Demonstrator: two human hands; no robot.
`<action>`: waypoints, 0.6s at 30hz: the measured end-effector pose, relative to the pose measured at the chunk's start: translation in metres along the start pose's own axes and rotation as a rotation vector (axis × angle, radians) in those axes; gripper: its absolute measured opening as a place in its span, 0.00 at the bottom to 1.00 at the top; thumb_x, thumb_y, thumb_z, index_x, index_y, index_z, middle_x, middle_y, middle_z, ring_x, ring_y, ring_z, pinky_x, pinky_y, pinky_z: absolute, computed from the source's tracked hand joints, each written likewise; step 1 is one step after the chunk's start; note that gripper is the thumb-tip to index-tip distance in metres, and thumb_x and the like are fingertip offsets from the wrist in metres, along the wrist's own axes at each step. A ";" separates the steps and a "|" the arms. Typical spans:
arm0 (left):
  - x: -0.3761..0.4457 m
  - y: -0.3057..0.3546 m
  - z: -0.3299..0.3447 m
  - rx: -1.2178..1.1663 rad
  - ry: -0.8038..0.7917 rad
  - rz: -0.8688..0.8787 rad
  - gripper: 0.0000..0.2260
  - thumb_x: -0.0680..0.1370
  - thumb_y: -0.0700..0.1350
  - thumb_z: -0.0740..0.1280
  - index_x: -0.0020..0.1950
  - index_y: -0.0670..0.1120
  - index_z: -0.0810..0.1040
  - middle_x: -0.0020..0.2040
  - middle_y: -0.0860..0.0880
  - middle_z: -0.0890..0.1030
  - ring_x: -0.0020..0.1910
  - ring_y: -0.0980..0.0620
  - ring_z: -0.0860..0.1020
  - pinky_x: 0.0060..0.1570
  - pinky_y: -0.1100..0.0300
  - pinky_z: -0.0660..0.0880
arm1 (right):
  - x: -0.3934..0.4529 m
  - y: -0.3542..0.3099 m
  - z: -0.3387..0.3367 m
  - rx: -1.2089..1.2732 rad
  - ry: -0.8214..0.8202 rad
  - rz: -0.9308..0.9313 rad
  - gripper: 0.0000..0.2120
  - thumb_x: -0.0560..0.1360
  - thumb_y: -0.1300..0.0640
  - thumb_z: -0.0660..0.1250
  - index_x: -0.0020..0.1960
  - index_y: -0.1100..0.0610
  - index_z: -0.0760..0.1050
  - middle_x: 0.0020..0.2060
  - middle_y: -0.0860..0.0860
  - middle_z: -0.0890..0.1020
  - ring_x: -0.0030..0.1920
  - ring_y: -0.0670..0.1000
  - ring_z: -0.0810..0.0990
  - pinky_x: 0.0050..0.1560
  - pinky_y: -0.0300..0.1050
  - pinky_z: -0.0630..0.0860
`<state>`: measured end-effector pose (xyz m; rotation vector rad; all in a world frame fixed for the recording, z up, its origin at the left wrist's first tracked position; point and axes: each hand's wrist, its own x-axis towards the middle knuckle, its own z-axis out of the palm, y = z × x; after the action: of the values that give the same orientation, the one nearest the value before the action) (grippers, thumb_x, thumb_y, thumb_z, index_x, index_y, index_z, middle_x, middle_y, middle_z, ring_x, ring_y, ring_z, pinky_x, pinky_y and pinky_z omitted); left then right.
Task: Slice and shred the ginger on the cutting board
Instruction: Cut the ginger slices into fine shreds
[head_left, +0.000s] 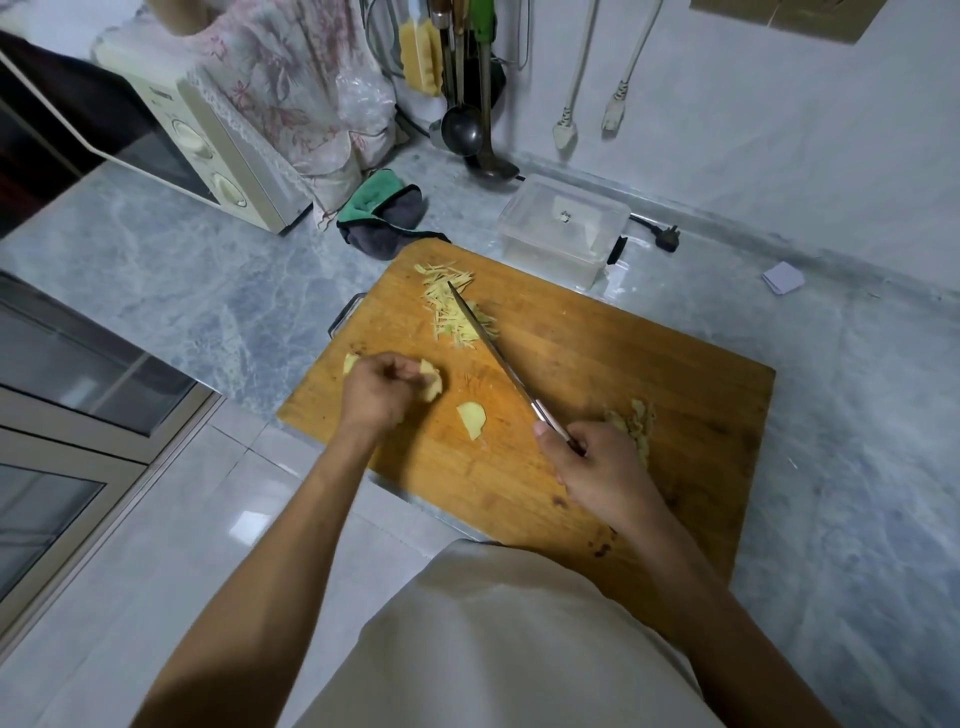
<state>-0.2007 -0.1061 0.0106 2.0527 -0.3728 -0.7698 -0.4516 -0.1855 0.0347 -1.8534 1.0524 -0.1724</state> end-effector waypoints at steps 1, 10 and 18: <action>-0.009 -0.006 0.009 -0.070 -0.037 -0.057 0.07 0.72 0.36 0.76 0.41 0.47 0.81 0.41 0.51 0.84 0.42 0.56 0.81 0.53 0.57 0.80 | 0.000 0.000 0.000 -0.012 0.001 -0.004 0.28 0.79 0.37 0.61 0.34 0.60 0.71 0.26 0.51 0.74 0.26 0.48 0.73 0.32 0.46 0.69; -0.047 -0.039 0.044 0.044 0.033 0.045 0.03 0.75 0.41 0.75 0.43 0.42 0.84 0.39 0.50 0.83 0.39 0.55 0.80 0.38 0.77 0.71 | -0.005 0.002 0.003 -0.041 -0.028 -0.017 0.31 0.78 0.36 0.62 0.35 0.65 0.71 0.27 0.56 0.75 0.32 0.60 0.79 0.37 0.58 0.77; -0.027 -0.070 -0.010 0.576 0.147 0.308 0.19 0.73 0.34 0.67 0.63 0.45 0.81 0.63 0.42 0.75 0.61 0.40 0.73 0.60 0.52 0.74 | -0.007 -0.002 0.004 -0.050 -0.032 0.013 0.31 0.79 0.38 0.63 0.38 0.67 0.73 0.32 0.63 0.78 0.36 0.62 0.81 0.39 0.59 0.78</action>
<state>-0.2169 -0.0460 -0.0327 2.4782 -0.8825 -0.3393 -0.4531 -0.1773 0.0367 -1.8880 1.0546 -0.1089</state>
